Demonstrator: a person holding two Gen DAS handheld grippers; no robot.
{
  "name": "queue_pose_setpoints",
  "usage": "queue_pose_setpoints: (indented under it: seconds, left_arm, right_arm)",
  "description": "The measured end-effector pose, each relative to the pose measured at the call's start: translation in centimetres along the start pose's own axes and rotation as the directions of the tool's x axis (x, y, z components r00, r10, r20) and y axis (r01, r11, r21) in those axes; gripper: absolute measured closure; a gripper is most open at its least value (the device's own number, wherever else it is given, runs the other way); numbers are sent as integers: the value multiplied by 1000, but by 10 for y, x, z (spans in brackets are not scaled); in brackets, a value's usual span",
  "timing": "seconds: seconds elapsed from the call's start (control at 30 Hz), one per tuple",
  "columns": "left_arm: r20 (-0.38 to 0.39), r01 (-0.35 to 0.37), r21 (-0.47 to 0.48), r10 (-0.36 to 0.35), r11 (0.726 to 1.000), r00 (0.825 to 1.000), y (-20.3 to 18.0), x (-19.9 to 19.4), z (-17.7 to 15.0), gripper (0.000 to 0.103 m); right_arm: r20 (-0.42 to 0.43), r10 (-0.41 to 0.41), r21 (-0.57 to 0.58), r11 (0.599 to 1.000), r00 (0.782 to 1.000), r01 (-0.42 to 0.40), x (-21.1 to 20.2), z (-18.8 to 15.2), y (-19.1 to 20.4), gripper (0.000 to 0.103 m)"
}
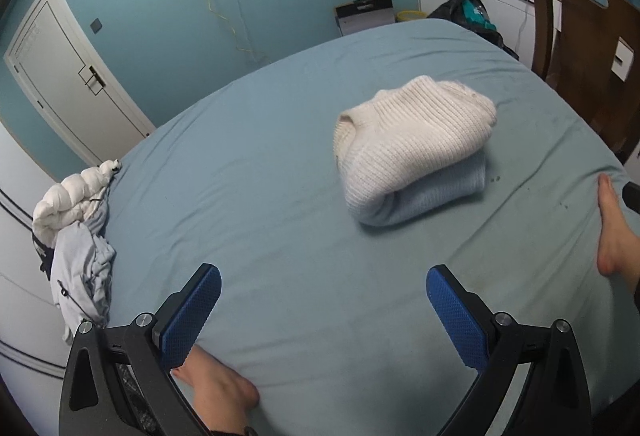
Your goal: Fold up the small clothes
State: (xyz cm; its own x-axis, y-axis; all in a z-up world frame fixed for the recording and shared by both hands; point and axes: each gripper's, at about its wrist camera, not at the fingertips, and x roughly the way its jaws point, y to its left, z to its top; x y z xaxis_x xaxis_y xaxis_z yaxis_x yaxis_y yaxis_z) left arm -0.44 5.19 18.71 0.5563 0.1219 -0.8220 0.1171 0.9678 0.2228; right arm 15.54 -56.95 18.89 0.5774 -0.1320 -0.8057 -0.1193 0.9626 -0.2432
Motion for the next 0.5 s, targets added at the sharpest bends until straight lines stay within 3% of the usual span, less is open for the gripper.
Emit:
queue_pose_setpoints:
  seconds: [0.5]
  left_arm:
    - [11, -1, 45, 1, 999, 1000, -2, -3, 1, 0]
  right_arm:
    - [-21, 18, 21, 1000, 1000, -18, 3, 4, -4, 1]
